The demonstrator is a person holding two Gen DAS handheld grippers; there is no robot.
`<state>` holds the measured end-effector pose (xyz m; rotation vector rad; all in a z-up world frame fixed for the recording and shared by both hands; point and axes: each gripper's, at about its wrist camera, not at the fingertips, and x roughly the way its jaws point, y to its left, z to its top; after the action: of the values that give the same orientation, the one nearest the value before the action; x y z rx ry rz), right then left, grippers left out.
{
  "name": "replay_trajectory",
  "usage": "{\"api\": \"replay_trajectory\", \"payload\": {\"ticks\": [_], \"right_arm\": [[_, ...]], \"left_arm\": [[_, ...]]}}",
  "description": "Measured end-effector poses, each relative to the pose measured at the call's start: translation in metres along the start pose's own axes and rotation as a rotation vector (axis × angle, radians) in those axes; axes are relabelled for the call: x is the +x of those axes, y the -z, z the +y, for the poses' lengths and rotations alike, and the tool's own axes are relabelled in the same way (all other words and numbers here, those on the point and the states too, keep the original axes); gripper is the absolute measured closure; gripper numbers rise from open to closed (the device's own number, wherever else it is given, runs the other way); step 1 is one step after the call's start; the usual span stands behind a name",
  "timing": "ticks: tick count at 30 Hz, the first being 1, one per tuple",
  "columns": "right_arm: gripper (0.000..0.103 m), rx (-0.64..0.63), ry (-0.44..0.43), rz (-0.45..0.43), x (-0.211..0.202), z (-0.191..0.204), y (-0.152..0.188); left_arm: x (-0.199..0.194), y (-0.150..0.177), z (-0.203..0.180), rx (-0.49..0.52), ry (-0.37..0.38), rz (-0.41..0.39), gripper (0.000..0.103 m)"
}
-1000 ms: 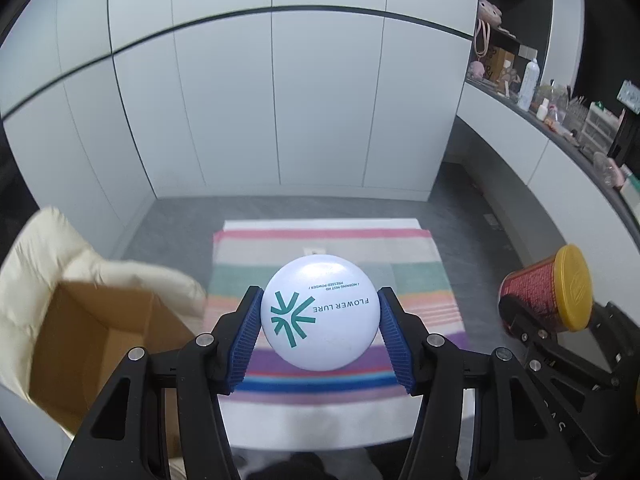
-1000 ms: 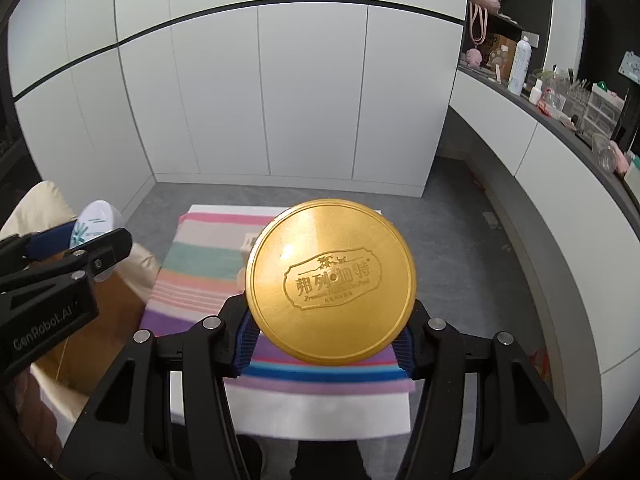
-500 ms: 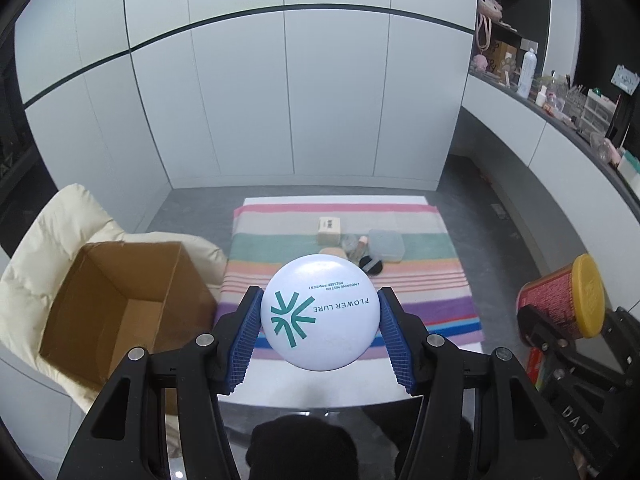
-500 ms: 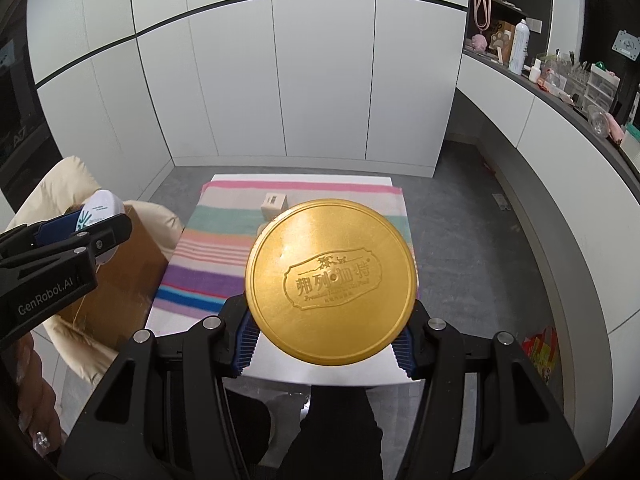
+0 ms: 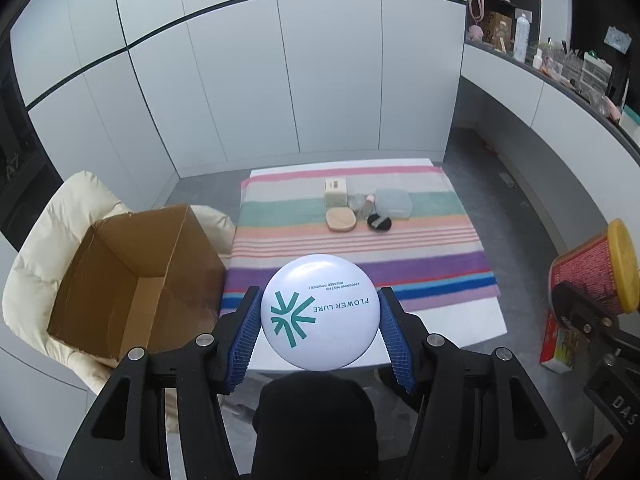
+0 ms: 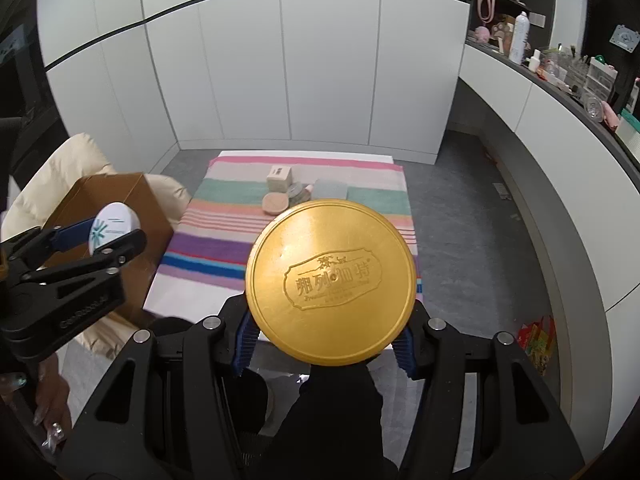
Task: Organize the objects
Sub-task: 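Carry the white compact and yellow-lidded jar with both tools over the cardboard box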
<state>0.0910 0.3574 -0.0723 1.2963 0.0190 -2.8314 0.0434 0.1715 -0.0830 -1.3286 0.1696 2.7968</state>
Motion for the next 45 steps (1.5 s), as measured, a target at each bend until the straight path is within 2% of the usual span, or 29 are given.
{"api": "replay_trajectory", "payload": {"ticks": [13, 25, 31, 38, 45], "right_arm": [[0.046, -0.025, 0.002, 0.043, -0.01, 0.008, 0.032], [0.046, -0.023, 0.024, 0.041, -0.012, 0.006, 0.034], [0.046, -0.015, 0.019, 0.036, -0.006, 0.007, 0.03], [0.046, -0.046, -0.012, 0.055, 0.015, 0.029, 0.021], [0.046, -0.132, -0.079, 0.066, 0.032, 0.076, 0.012]], "left_arm": [[-0.025, 0.015, 0.021, -0.041, -0.021, -0.034, 0.044], [-0.029, 0.019, 0.026, -0.048, -0.029, -0.044, 0.044], [-0.021, 0.026, 0.032, -0.042, -0.045, -0.017, 0.044], [-0.01, 0.04, 0.062, -0.085, -0.072, 0.01, 0.044], [-0.007, 0.061, 0.113, -0.162, -0.151, 0.039, 0.044]]}}
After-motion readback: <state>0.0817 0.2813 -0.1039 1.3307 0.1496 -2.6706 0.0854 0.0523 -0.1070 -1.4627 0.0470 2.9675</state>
